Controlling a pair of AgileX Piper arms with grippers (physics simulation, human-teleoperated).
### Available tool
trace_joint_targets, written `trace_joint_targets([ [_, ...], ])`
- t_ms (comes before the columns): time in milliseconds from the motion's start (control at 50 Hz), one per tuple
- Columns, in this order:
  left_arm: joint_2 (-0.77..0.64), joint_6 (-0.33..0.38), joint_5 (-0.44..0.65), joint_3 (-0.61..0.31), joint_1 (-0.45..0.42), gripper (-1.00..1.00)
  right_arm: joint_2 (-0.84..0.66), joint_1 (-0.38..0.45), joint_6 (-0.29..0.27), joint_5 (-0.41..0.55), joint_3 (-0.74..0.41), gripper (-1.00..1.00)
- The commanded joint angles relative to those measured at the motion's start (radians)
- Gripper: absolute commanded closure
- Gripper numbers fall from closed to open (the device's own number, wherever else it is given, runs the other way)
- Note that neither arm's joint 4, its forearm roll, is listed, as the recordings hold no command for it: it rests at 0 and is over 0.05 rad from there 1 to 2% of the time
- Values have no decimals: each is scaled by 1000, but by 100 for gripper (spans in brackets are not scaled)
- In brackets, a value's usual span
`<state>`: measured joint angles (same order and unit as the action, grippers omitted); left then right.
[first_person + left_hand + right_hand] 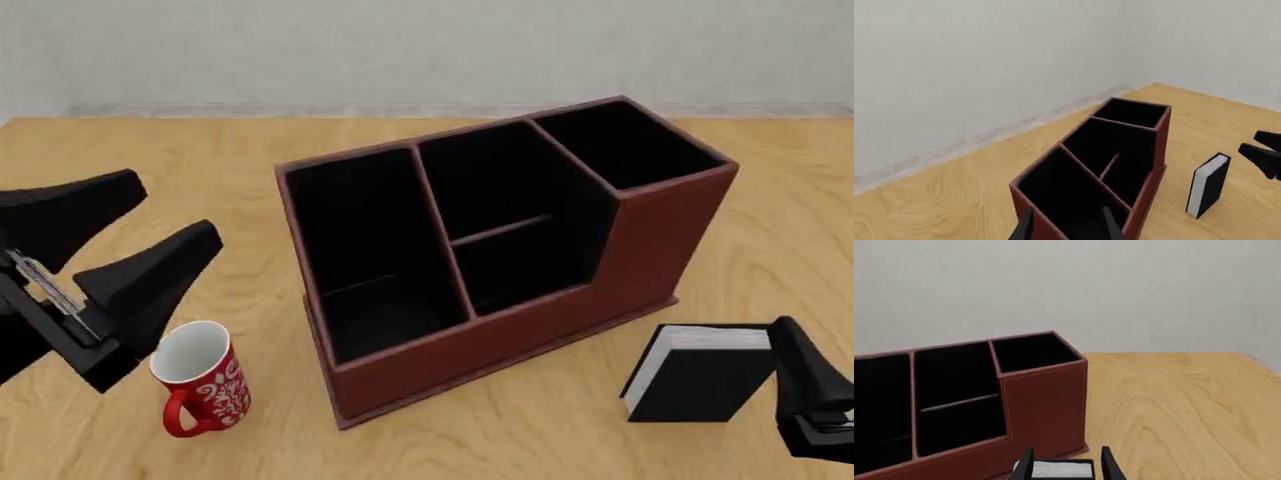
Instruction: Pick up the book and place it in the back compartment of the caddy.
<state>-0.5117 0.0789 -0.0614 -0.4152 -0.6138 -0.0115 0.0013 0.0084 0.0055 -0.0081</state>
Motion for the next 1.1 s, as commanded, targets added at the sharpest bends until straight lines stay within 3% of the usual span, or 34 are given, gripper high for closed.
trace_joint_targets([
  [20, -382, 24, -185, -106, -307, -100, 0, 1, -1, -1, 1, -100],
  [120, -440, 18, -203, -142, -335, -100, 0, 1, -1, -5, 3, -100],
  [140, -550, 18, -192, -236, -388, -100, 4, 1, -7, -5, 3, -100],
  [160, -568, 13, -191, -250, -401, -100, 1, 1, -4, -6, 3, -100],
  [460, -724, -6, -178, -377, -548, -100, -13, 1, 4, -13, 5, -100],
  [780, -882, -46, -96, -519, -587, -100, 0, 2, -5, -9, 5, -100],
  [1100, -991, -63, -102, -580, -575, -100, 6, 2, -4, -1, 3, -100],
])
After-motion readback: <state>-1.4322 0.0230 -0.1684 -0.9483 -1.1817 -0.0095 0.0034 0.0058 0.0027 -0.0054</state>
